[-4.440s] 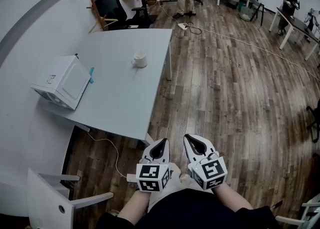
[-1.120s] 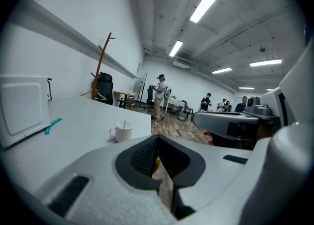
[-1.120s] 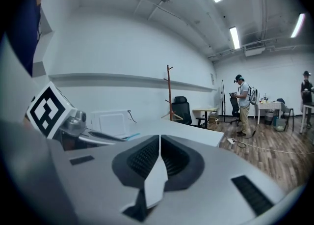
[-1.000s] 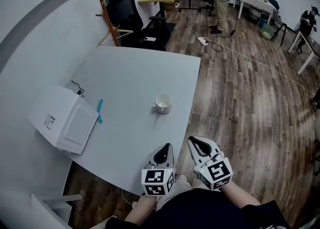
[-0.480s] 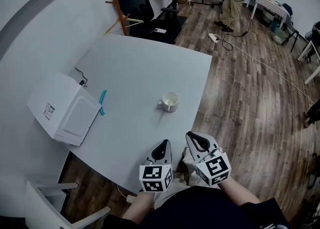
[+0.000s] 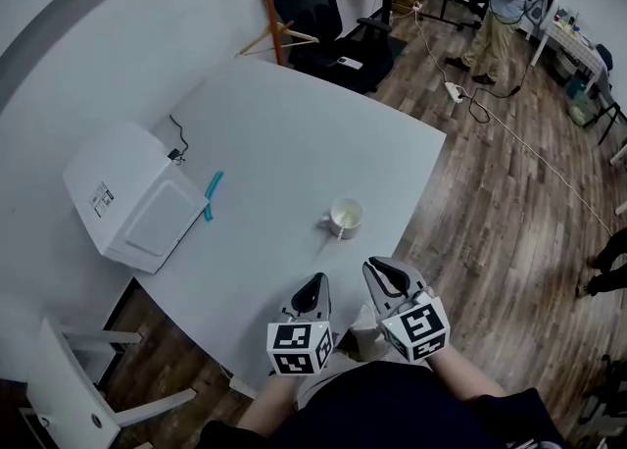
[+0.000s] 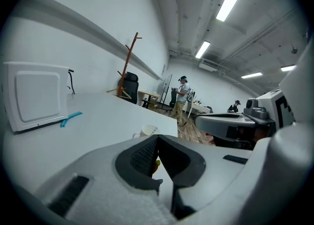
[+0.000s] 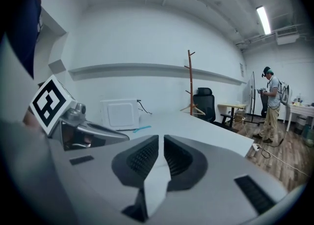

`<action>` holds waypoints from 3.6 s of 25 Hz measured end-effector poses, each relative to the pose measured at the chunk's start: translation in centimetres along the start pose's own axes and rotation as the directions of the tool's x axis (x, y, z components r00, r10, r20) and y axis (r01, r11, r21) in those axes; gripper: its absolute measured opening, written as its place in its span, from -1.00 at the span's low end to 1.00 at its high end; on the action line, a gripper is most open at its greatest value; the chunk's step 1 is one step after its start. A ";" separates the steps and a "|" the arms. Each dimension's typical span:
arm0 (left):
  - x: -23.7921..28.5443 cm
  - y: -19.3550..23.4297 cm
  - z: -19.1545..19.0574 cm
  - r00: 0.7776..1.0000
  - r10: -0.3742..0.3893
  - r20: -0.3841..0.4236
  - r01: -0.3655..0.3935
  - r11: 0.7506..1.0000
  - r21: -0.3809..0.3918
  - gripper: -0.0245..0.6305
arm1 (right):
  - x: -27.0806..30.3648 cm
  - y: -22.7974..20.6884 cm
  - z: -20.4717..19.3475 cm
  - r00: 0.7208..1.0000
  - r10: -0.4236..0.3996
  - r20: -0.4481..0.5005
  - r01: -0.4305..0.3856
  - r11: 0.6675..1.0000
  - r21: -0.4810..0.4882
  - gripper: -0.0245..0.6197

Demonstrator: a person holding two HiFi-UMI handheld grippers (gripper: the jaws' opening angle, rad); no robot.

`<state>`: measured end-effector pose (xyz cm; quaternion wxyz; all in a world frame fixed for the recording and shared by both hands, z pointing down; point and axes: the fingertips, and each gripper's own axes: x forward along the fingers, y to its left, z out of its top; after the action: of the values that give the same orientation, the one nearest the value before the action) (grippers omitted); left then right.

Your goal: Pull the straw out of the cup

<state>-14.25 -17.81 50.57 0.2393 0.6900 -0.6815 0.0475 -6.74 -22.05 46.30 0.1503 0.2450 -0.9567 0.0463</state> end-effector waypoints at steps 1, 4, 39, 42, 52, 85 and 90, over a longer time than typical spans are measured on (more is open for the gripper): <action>0.4 0.1 0.2 1.000 0.012 0.003 -0.012 1.000 -0.005 -0.89 | 0.4 -0.4 0.0 1.000 0.013 -0.005 -0.013 1.000 -0.004 -0.82; 1.5 0.5 0.7 0.999 0.049 0.012 -0.049 0.999 -0.023 -0.89 | 1.5 -1.4 -0.3 0.998 0.051 -0.025 -0.052 0.998 -0.022 -0.82; 3.5 7.2 1.9 0.911 0.409 0.046 -0.394 0.899 -0.191 -0.89 | 14.3 -2.9 -7.4 0.908 0.295 -0.299 -0.392 0.850 -0.353 -0.55; 3.7 7.3 2.1 0.906 0.420 0.054 -0.403 0.894 -0.196 -0.89 | 14.8 -3.1 -7.4 0.908 0.296 -0.295 -0.394 0.844 -0.365 -0.63; 4.7 7.0 2.3 0.907 0.416 0.063 -0.397 0.896 -0.197 -0.89 | 15.2 -4.5 -6.1 0.937 0.259 -0.234 -0.337 0.847 -0.411 -0.78; 2.0 2.3 2.6 0.978 0.197 0.070 -0.192 0.979 -0.067 -0.89 | 5.7 -4.0 2.5 0.996 0.056 0.067 -0.035 0.960 -0.277 -0.80; 0.9 0.6 2.3 0.988 0.143 0.063 -0.141 0.989 -0.039 -0.89 | 2.6 -3.4 3.0 0.995 0.007 0.097 0.015 0.975 -0.221 -0.80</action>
<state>-15.40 -19.55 49.06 0.2245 0.6367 -0.7371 0.0301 -8.09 -26.72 44.32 0.1300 0.2305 -0.9616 -0.0730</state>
